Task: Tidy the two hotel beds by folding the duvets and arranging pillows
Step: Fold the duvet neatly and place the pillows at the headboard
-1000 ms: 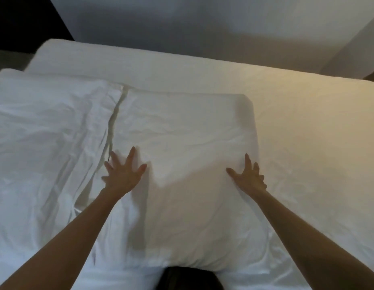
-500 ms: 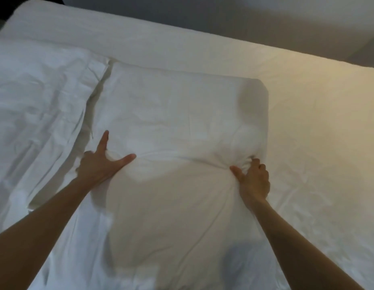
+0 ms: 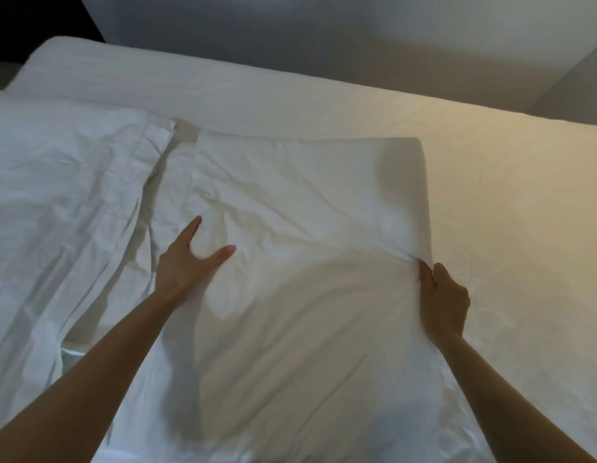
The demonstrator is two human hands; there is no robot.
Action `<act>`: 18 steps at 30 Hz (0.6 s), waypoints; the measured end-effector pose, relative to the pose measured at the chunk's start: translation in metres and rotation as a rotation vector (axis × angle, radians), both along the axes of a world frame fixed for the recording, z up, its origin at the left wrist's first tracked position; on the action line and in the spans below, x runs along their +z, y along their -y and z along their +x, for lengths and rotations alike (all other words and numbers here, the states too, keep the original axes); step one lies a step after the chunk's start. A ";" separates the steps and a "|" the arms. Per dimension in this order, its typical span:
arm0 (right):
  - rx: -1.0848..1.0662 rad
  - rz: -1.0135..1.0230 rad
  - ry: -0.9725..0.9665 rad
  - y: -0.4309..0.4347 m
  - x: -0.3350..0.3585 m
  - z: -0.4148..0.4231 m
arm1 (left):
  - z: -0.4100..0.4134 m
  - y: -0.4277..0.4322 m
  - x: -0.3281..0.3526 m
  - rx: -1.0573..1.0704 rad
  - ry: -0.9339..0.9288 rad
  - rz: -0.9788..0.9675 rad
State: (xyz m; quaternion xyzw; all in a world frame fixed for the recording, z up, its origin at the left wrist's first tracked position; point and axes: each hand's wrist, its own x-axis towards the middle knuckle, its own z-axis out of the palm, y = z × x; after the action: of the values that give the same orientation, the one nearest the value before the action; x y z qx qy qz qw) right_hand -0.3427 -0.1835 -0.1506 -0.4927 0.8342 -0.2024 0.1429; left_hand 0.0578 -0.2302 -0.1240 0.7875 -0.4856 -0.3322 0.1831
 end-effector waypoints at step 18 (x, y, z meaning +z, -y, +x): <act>-0.258 0.405 0.360 0.005 -0.047 0.006 | -0.071 -0.015 -0.074 -0.303 0.554 0.073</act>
State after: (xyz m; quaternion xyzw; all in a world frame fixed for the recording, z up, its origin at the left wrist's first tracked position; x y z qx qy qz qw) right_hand -0.3368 -0.1886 -0.1975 -0.3001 0.8747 -0.1324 0.3568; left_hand -0.0134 -0.2155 -0.1980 0.7728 -0.6166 -0.1460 -0.0361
